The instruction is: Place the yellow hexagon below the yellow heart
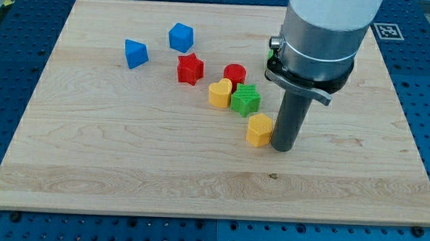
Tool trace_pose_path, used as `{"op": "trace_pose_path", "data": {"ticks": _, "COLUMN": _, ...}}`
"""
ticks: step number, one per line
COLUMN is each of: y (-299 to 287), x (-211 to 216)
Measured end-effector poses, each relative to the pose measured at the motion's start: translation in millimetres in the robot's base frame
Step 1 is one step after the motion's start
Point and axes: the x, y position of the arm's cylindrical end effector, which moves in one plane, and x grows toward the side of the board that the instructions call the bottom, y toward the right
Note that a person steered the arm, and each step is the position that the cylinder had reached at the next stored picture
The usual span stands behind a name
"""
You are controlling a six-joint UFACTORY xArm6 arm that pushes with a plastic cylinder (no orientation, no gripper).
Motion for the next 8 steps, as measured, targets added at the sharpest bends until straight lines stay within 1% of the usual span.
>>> {"op": "trace_pose_path", "data": {"ticks": 4, "y": -17, "x": -1}}
{"op": "trace_pose_path", "data": {"ticks": 8, "y": -39, "x": -23}}
